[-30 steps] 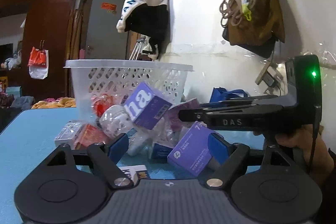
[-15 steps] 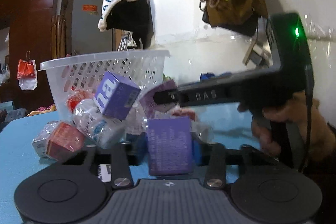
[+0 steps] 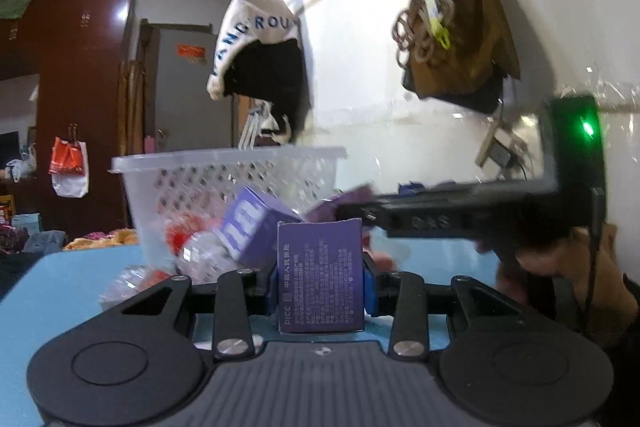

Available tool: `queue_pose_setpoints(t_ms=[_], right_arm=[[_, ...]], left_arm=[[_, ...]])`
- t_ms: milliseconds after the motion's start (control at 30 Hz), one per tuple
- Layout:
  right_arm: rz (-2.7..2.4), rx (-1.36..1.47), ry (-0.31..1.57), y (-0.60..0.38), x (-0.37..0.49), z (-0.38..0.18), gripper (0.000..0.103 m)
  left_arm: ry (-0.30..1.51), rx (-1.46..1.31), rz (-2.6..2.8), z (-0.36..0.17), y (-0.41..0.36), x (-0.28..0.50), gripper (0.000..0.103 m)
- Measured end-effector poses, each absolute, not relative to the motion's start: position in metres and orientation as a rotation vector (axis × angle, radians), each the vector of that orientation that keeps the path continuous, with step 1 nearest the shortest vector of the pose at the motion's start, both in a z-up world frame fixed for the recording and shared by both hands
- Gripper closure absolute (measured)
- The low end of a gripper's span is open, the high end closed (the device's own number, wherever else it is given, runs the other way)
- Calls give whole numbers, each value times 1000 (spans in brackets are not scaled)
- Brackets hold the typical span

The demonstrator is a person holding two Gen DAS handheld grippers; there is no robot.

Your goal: Organize objects

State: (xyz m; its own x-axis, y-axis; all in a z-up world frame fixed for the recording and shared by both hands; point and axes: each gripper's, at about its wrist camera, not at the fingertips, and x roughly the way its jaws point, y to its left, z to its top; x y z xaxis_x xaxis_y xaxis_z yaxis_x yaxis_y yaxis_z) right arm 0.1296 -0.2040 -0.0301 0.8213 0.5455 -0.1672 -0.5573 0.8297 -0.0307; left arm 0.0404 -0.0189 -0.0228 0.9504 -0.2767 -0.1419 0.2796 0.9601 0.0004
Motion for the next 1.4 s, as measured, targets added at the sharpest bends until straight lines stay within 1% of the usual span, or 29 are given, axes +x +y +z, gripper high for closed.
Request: queue_pose_setpoints(t_ms=[267,367,467,567,633,733,833,900,1067,1267,1300,1333,1367,1400], right_arm=[[581,-20,78,-214,118,-20,62],[570,-35,45,-212,116,-5,62],[626,0,49,-209,129,22,62],[586,-30,11,-193,148,55,62],[510,-84,-8,-176,167,71,62],[483,-121,56,-156,206,84,63],[450,-148,143,-141,241,85,63],[469,-145,191,-138,254,81,63],[473,-148,229,-141,259,71,63],[478,-154,230,-141,254,69,62],[486,-156,228,-141,254,69,61],[499,-152,234,-141,255,68,49],[497,-142,230,-142,253,69,21],[482,-133,208,-144,248,69,8]], left_arm=[[81,-53,-187,2,25,44,61],[57,-52,-164,18,34,49,61],[31,-53,-169,44,38,62,61],[21,-48,-177,84,38,94,61],[50,-52,-164,105,37,121,61],[129,-61,-147,125,33,173,61],[226,-74,-116,127,30,220,61],[275,-89,-101,120,30,239,61],[315,-97,-85,107,34,250,61],[331,-105,-72,103,37,256,61],[328,-101,-70,103,38,258,61],[327,-89,-61,103,38,260,60],[330,-75,-49,103,37,264,56],[348,-70,-33,101,38,269,37]])
